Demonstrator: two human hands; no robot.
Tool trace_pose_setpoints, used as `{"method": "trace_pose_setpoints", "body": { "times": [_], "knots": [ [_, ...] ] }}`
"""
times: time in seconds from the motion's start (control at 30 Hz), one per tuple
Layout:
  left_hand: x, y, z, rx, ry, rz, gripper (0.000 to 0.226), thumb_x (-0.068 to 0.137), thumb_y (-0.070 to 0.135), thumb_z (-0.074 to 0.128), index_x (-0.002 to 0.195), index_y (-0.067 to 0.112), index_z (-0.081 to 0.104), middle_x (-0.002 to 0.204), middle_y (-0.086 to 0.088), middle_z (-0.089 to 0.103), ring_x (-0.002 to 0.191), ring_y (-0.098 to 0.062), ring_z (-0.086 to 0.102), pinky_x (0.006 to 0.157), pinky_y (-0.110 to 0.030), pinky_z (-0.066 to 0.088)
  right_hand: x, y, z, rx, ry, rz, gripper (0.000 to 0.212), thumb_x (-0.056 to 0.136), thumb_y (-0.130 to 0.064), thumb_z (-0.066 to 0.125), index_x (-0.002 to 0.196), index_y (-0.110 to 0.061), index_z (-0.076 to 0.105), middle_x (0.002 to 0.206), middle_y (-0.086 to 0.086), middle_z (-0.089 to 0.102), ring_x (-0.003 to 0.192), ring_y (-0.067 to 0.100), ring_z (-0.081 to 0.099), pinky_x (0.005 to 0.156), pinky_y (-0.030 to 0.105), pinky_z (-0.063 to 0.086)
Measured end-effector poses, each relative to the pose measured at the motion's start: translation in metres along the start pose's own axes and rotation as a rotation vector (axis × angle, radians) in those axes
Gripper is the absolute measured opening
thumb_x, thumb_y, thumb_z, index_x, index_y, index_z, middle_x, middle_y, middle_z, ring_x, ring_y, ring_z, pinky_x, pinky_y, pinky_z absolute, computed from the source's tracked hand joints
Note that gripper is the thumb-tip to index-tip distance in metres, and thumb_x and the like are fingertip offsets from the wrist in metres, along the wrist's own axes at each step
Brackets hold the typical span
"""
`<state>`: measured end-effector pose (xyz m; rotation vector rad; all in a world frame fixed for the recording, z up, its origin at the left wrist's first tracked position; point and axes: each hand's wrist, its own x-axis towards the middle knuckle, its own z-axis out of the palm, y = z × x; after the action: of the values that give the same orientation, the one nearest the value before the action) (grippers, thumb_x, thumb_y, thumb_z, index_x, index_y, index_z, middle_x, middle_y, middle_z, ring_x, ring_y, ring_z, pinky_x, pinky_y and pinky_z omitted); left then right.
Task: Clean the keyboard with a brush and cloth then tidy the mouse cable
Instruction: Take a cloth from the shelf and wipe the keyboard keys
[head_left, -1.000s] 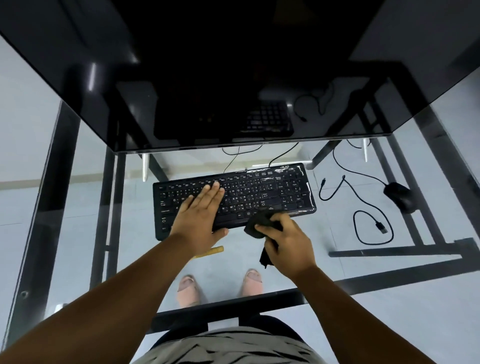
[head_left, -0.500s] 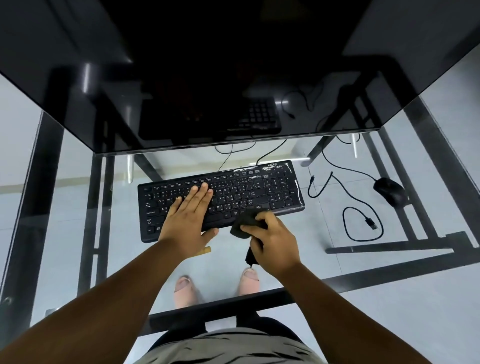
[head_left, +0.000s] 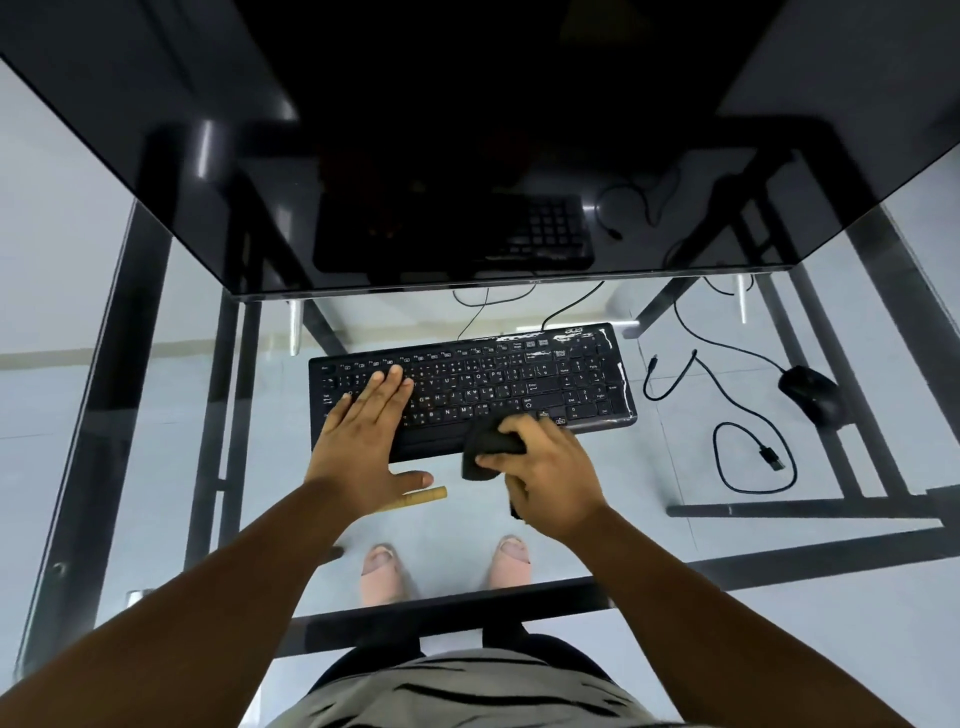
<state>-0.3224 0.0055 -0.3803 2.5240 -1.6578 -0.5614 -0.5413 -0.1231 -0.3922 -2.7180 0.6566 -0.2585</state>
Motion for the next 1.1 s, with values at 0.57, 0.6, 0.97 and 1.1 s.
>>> {"method": "trace_pose_setpoints", "body": {
  "times": [0.57, 0.6, 0.97, 1.1],
  "knots": [
    [-0.024, -0.043, -0.003, -0.035, 0.015, -0.172, 0.125, 0.066, 0.077, 0.061, 0.153, 0.023, -0.011, 0.159, 0.008, -0.021, 0.146, -0.01, -0.017, 0.12, -0.036, -0.005, 0.028, -0.027, 0.003, -0.051, -0.069, -0.124, 0.031, 0.076, -0.013, 0.071, 0.096, -0.036, 0.076, 0.115, -0.002, 0.058, 0.092, 0.026, 0.054, 0.075, 0.04, 0.049],
    [-0.026, -0.046, -0.003, -0.031, 0.012, -0.173, 0.125, 0.067, 0.078, 0.06, 0.153, 0.023, -0.011, 0.159, 0.009, -0.021, 0.146, -0.009, -0.017, 0.12, -0.036, -0.005, 0.022, -0.018, 0.002, -0.036, -0.047, -0.087, 0.031, 0.075, -0.011, 0.071, 0.094, -0.035, 0.077, 0.113, -0.002, 0.058, 0.09, 0.026, 0.054, 0.073, 0.039, 0.051],
    [-0.023, -0.075, -0.012, -0.164, 0.098, -0.202, 0.068, 0.098, 0.047, 0.034, 0.155, 0.023, 0.005, 0.162, 0.007, -0.002, 0.149, -0.012, -0.002, 0.121, -0.038, 0.004, 0.096, -0.041, 0.004, 0.224, 0.148, 0.506, 0.036, 0.09, -0.012, 0.056, 0.122, -0.024, 0.066, 0.134, 0.004, 0.048, 0.109, 0.024, 0.058, 0.094, 0.031, 0.05],
    [-0.019, -0.085, -0.017, -0.158, 0.066, -0.17, 0.061, 0.101, 0.031, 0.033, 0.155, 0.023, 0.005, 0.162, 0.008, -0.001, 0.149, -0.012, -0.001, 0.121, -0.038, 0.005, 0.132, -0.069, 0.009, 0.137, -0.059, 0.361, 0.042, 0.094, -0.015, 0.049, 0.133, -0.027, 0.059, 0.144, -0.002, 0.041, 0.119, 0.026, 0.045, 0.098, 0.037, 0.049]
  ]
}}
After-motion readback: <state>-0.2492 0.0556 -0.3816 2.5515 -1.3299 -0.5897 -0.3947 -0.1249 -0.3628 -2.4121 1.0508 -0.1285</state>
